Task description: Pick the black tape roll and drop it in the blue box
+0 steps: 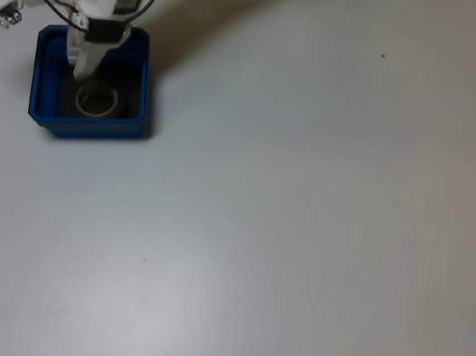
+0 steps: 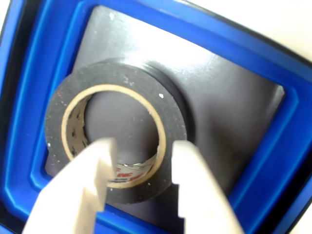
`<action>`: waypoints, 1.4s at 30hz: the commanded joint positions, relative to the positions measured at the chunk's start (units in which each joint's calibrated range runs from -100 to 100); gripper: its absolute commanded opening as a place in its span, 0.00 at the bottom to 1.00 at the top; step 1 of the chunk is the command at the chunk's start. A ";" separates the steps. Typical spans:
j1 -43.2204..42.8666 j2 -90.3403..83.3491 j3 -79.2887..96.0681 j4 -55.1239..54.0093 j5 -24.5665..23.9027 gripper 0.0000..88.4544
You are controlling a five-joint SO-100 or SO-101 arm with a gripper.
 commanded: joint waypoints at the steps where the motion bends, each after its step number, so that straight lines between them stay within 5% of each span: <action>1: -0.48 -4.92 -3.02 -0.20 0.15 0.12; 15: -9.37 -10.44 -3.11 -0.78 0.15 0.12; 42: -45.81 -13.45 -2.66 -0.78 0.06 0.12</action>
